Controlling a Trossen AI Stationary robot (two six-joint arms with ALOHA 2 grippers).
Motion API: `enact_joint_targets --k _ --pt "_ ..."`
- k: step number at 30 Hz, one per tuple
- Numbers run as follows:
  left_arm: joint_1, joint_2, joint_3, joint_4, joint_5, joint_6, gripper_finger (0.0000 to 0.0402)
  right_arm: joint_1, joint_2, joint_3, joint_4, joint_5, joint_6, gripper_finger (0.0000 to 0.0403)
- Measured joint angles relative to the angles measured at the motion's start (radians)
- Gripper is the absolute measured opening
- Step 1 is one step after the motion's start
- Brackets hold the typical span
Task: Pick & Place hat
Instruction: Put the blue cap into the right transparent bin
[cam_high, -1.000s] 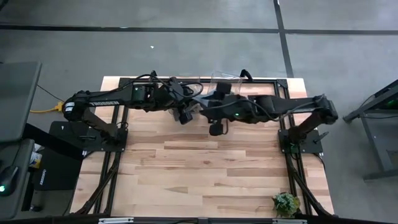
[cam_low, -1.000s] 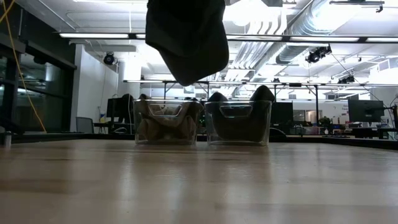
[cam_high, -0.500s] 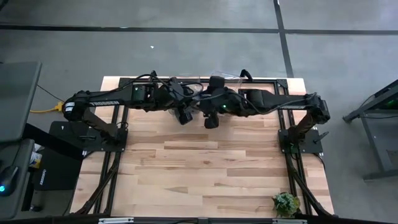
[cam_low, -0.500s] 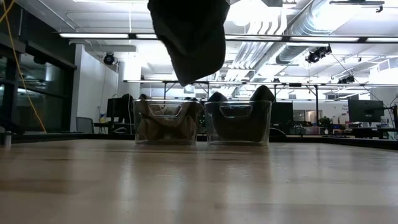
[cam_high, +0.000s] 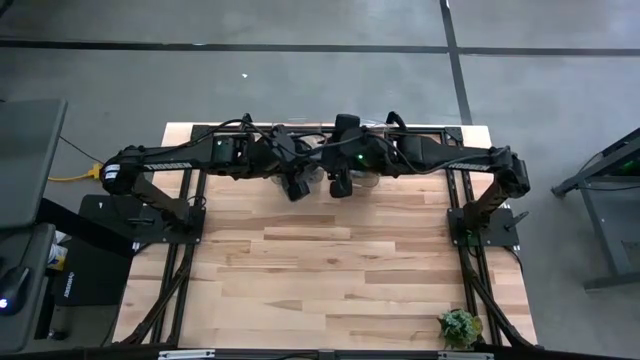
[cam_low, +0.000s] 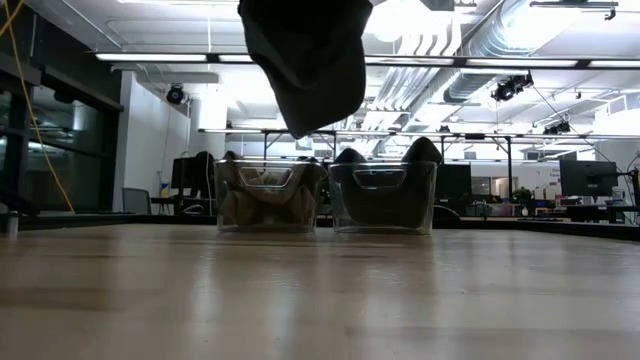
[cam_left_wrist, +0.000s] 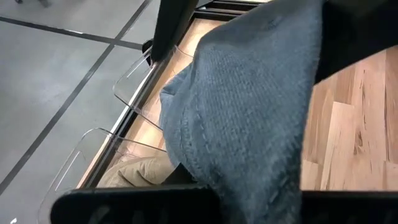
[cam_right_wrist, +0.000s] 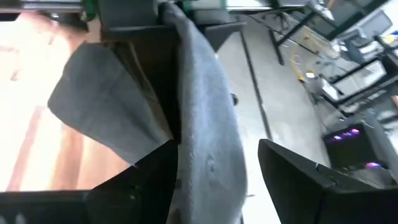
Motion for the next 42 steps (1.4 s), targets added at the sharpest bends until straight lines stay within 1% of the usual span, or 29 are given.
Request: enact_joint_targets --k 4,8,11,12,15,20,21,26,30,33,37,42 --pt "0.0 0.0 0.0 0.0 0.0 0.0 0.0 -0.028 0.001 0.0 0.0 -0.076 0.0 0.0218" --pt "0.0 0.0 0.0 0.0 0.0 -0.001 0.0 -0.051 0.001 0.0 0.004 -0.127 0.0 0.0212" --pt "0.0 0.0 0.0 0.0 0.0 -0.005 0.0 -0.062 0.001 0.0 0.004 -0.184 0.0 0.0196" --pt "0.0 0.0 0.0 0.0 0.0 -0.005 0.0 -0.063 0.001 0.0 0.004 -0.189 -0.001 0.0186" --pt "0.0 0.0 0.0 0.0 0.0 -0.005 0.0 -0.062 0.001 0.0 0.004 -0.188 -0.008 0.0142" --pt "0.0 0.0 0.0 0.0 0.037 -0.006 0.0 -0.062 0.001 0.0 0.004 -0.219 -0.064 0.0024" --pt "0.0 0.0 0.0 -0.001 0.039 -0.006 0.0 -0.062 0.001 0.0 0.006 -0.222 -0.076 0.0013" --pt "0.0 0.0 0.0 0.0 0.061 -0.008 0.0 -0.059 0.001 0.0 0.013 -0.217 -0.055 0.0005" --pt "0.001 0.0 0.0 0.0 0.06 -0.023 0.0001 -0.054 0.001 0.0 0.007 -0.186 -0.044 0.0003" --pt "0.002 0.0 0.0 0.0 0.06 -0.027 0.0011 -0.048 0.001 0.0 0.003 -0.163 -0.04 0.0003" --pt "0.002 0.0 0.0 0.0 0.06 -0.03 0.0048 -0.043 0.001 0.0 0.0 -0.128 -0.04 0.0002" --pt "0.002 0.0 0.0 0.0 0.055 -0.054 0.0119 -0.04 0.001 0.0 -0.012 -0.081 -0.038 0.0001"
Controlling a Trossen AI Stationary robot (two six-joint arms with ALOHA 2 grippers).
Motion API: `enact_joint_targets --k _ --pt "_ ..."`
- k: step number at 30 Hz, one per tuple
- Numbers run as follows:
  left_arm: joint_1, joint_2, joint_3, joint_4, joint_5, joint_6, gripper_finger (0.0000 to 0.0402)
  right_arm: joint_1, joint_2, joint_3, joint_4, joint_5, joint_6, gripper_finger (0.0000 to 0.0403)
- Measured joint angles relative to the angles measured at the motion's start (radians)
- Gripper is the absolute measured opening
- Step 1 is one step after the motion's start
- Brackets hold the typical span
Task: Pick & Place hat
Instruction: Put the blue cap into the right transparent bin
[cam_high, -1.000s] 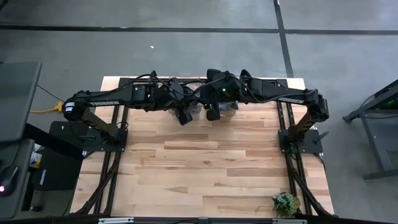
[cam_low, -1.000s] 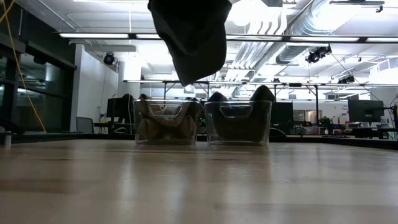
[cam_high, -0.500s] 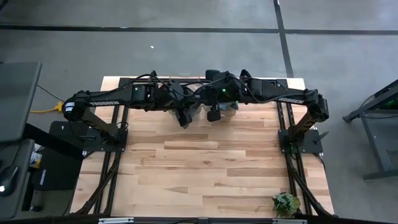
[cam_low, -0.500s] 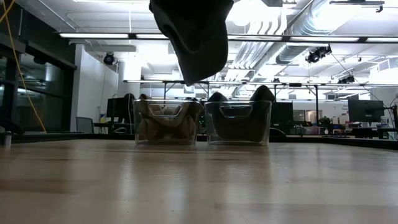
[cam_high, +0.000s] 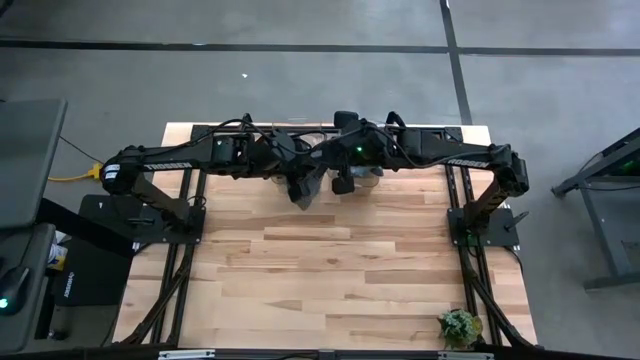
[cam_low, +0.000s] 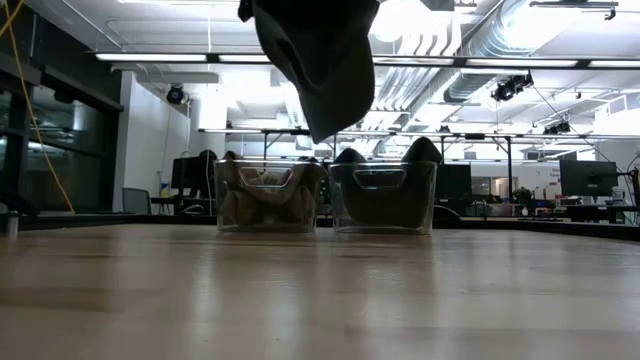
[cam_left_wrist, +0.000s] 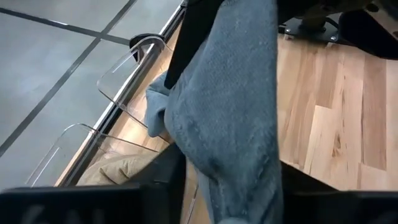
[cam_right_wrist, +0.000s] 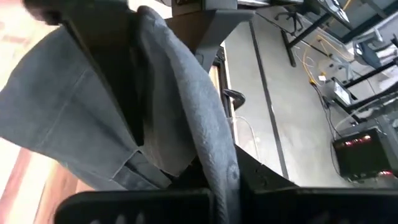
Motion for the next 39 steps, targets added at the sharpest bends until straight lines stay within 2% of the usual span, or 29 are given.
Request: enact_joint_targets --k 6,12,19,23,25,28,31,39 --pt "0.0 0.0 0.0 -0.002 -0.082 -0.008 0.0194 0.0 0.0 0.0 -0.012 0.08 0.022 0.0001" --pt "-0.001 -0.018 -0.001 0.006 -0.109 -0.03 0.0228 -0.002 0.0 0.0 -0.022 0.17 0.049 0.0" --pt "0.0 -0.059 0.001 -0.022 -0.129 -0.144 0.0225 -0.006 -0.005 0.0 -0.031 0.286 0.112 0.0" --pt "0.0 -0.1 0.002 -0.104 -0.135 -0.242 0.0217 -0.024 -0.021 0.0 -0.097 0.318 0.198 0.0" --pt "0.0 -0.128 -0.003 -0.209 -0.127 -0.301 0.0213 -0.032 -0.038 0.0 -0.117 0.337 0.213 0.0" --pt "0.0 -0.158 -0.011 -0.27 -0.127 -0.379 0.0205 -0.041 -0.074 0.0 -0.14 0.348 0.221 0.0" --pt "0.0 -0.221 -0.081 -0.308 -0.103 -0.448 0.0196 -0.049 -0.117 0.0 -0.179 0.354 0.256 0.0" --pt "0.0 -0.449 -0.376 -0.108 -0.017 -0.612 0.0178 -0.061 -0.193 -0.004 -0.267 0.389 0.337 0.0"
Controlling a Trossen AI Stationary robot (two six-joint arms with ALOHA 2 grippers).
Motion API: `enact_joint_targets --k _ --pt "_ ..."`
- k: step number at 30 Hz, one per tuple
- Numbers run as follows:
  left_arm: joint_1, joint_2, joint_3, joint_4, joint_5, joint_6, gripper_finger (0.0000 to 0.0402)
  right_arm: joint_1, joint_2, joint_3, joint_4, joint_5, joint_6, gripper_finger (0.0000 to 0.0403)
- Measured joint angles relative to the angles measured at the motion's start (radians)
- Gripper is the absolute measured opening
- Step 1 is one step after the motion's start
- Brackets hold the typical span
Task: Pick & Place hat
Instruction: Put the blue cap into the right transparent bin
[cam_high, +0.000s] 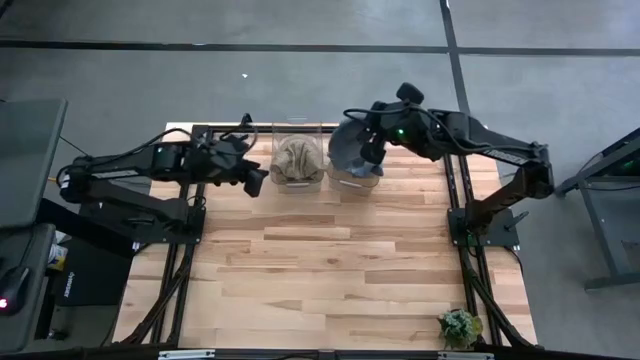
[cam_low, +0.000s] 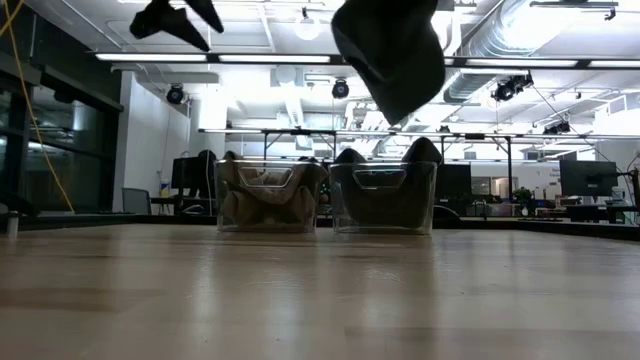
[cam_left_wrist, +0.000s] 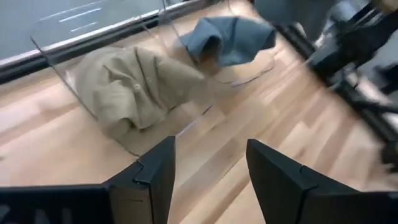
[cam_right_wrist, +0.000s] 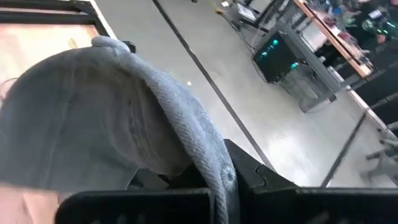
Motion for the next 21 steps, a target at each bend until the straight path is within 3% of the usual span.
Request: enact_joint_targets --k 3,7,13,21 --pt "0.0 -0.055 -0.058 0.079 0.016 -0.032 0.0177 0.0 -0.052 -0.085 0.038 0.009 0.014 0.0" --pt "0.0 -0.089 -0.079 0.091 0.018 -0.047 0.0177 0.0 -0.183 -0.303 0.201 0.002 0.07 0.0" --pt "0.0 -0.091 -0.081 0.111 0.023 -0.046 0.0177 0.0 -0.363 -0.626 0.571 0.014 0.086 0.0" --pt "0.0 -0.075 -0.108 0.208 0.024 -0.049 0.0177 -0.036 -0.386 -0.844 0.997 0.06 0.111 0.0"
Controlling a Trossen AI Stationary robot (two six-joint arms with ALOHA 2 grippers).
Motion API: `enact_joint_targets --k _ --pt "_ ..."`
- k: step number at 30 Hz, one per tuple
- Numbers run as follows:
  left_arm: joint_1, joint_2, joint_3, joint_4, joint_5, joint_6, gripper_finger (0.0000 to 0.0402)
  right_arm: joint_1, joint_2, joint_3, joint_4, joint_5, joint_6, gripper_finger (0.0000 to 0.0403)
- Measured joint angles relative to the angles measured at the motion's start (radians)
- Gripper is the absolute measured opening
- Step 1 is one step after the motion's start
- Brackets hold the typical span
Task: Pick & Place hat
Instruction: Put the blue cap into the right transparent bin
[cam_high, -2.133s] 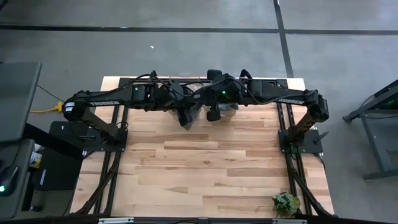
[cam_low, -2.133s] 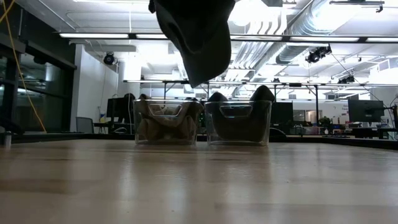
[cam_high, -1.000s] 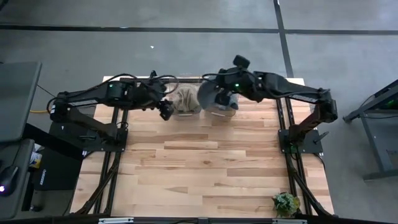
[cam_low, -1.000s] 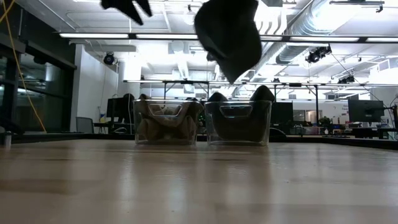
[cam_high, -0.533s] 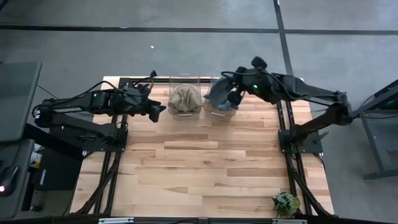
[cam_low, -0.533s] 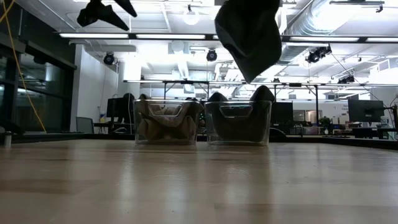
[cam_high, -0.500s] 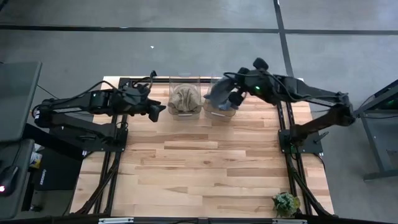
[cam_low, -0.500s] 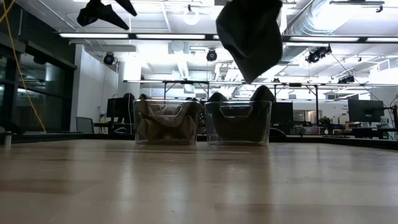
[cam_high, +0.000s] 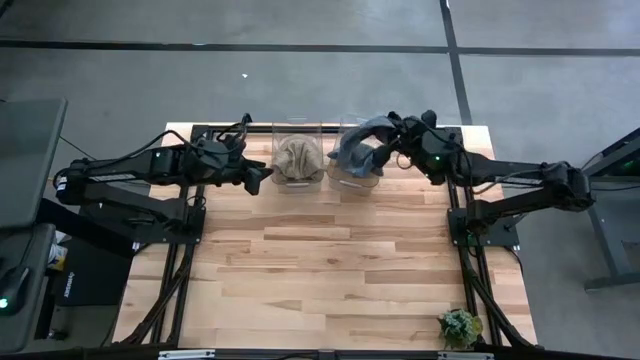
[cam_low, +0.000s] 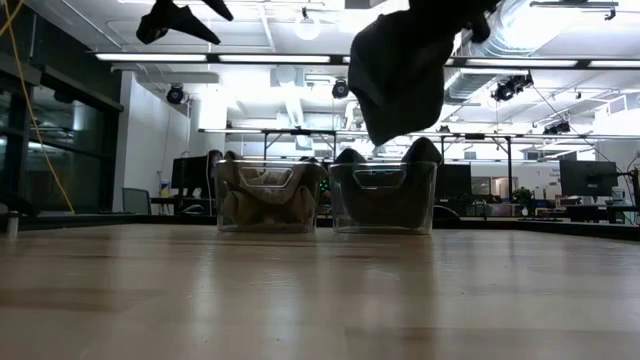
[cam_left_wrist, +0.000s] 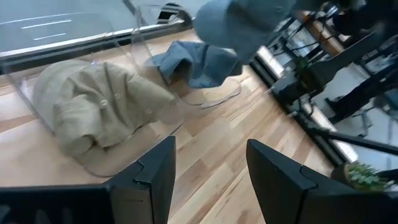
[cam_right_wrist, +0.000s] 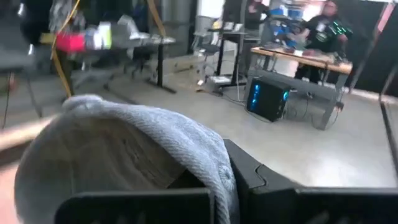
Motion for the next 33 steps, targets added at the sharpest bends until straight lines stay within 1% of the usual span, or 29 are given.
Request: enact_joint_targets --k 1,3,5,10,13,18,21,24,29,33 --pt "0.0 0.0 -0.008 0.02 0.0 -0.005 0.0177 -0.009 0.003 -0.014 0.028 0.007 0.03 0.0" --pt "0.0 0.0 -0.025 0.057 -0.001 -0.019 0.0177 -0.028 0.019 -0.032 0.04 0.044 0.096 0.0" --pt "0.0 0.0 -0.04 0.071 -0.001 -0.025 0.0177 -0.048 0.03 -0.04 0.05 0.059 0.144 0.0" --pt "0.0 0.0 -0.064 0.103 -0.002 -0.053 0.0177 -0.101 0.054 -0.043 0.063 0.019 0.237 0.0" --pt "0.0 0.0 -0.084 0.135 -0.002 -0.073 0.0177 -0.115 0.078 -0.043 0.072 -0.001 0.29 0.0" --pt "0.0 0.0 -0.098 0.156 -0.002 -0.081 0.0177 -0.116 0.142 -0.043 0.174 -0.052 0.311 0.0" --pt "0.0 0.003 -0.098 0.157 -0.002 -0.081 0.0177 -0.115 0.175 -0.043 0.223 -0.054 0.331 0.0" --pt "0.0 0.016 -0.098 0.155 -0.003 -0.091 0.0177 -0.121 0.2 -0.043 0.229 -0.036 0.364 0.0" --pt "0.0 0.015 -0.098 0.155 -0.003 -0.091 0.0177 -0.139 0.231 -0.043 0.228 -0.036 0.389 0.0" --pt "0.0 0.015 -0.098 0.155 -0.003 -0.091 0.0177 -0.158 0.255 -0.043 0.225 -0.046 0.443 0.0"
